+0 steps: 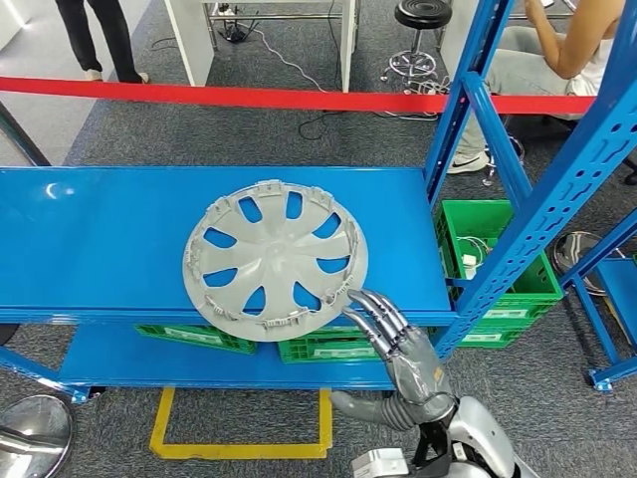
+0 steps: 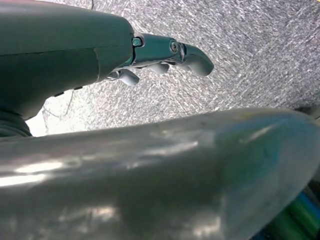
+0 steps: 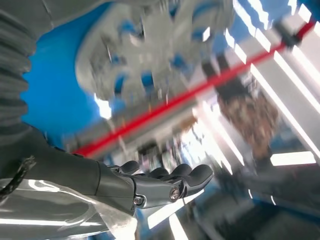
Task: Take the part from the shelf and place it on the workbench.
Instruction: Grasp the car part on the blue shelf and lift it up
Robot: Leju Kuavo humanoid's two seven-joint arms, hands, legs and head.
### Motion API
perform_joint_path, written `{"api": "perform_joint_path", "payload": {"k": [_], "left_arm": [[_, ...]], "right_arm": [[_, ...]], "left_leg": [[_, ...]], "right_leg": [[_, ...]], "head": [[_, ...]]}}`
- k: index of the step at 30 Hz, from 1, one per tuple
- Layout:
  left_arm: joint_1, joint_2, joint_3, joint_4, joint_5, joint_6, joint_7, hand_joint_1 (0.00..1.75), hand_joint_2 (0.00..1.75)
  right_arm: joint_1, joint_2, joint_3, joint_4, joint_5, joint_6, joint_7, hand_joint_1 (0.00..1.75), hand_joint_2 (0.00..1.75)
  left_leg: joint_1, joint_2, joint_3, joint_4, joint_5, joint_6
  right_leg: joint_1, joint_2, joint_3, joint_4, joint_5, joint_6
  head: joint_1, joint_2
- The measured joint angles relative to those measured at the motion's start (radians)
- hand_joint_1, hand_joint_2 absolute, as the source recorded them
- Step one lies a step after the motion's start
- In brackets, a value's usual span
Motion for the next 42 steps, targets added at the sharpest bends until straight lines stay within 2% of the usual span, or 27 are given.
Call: {"api": "perform_joint_path", "payload": {"k": [5, 10, 29, 37, 42], "left_arm": [[-0.004, 0.001, -0.012, 0.000, -0.006, -0.008, 0.005, 0.00, 0.00], [-0.004, 0.001, -0.013, 0.000, -0.006, -0.005, 0.007, 0.00, 0.00], [-0.004, 0.002, -0.025, 0.000, -0.007, 0.003, 0.012, 0.00, 0.00], [-0.013, 0.003, -0.045, 0.000, -0.021, -0.007, 0.013, 0.00, 0.00], [-0.016, 0.003, -0.053, 0.000, -0.021, -0.009, 0.012, 0.00, 0.00]], "right_arm": [[-0.022, 0.011, 0.032, 0.016, 0.131, -0.114, 0.044, 0.00, 1.75], [-0.035, 0.009, 0.062, 0.033, 0.178, -0.152, 0.079, 0.00, 1.75], [-0.036, -0.060, 0.115, 0.071, 0.219, -0.116, 0.105, 0.00, 1.75], [-0.067, -0.062, 0.130, 0.102, 0.291, -0.076, 0.121, 0.00, 1.75], [-0.093, -0.053, 0.137, 0.112, 0.291, -0.073, 0.123, 0.00, 1.75]], "left_leg": [[0.000, 0.000, 0.000, 0.000, 0.000, 0.000], [0.000, 0.000, 0.000, 0.000, 0.000, 0.000], [0.000, 0.000, 0.000, 0.000, 0.000, 0.000], [0.000, 0.000, 0.000, 0.000, 0.000, 0.000], [0.000, 0.000, 0.000, 0.000, 0.000, 0.000]], "right_leg": [[0.000, 0.000, 0.000, 0.000, 0.000, 0.000], [0.000, 0.000, 0.000, 0.000, 0.000, 0.000], [0.000, 0.000, 0.000, 0.000, 0.000, 0.000], [0.000, 0.000, 0.000, 0.000, 0.000, 0.000], [0.000, 0.000, 0.000, 0.000, 0.001, 0.000]], "head": [[0.000, 0.000], [0.000, 0.000], [0.000, 0.000], [0.000, 0.000], [0.000, 0.000]]}}
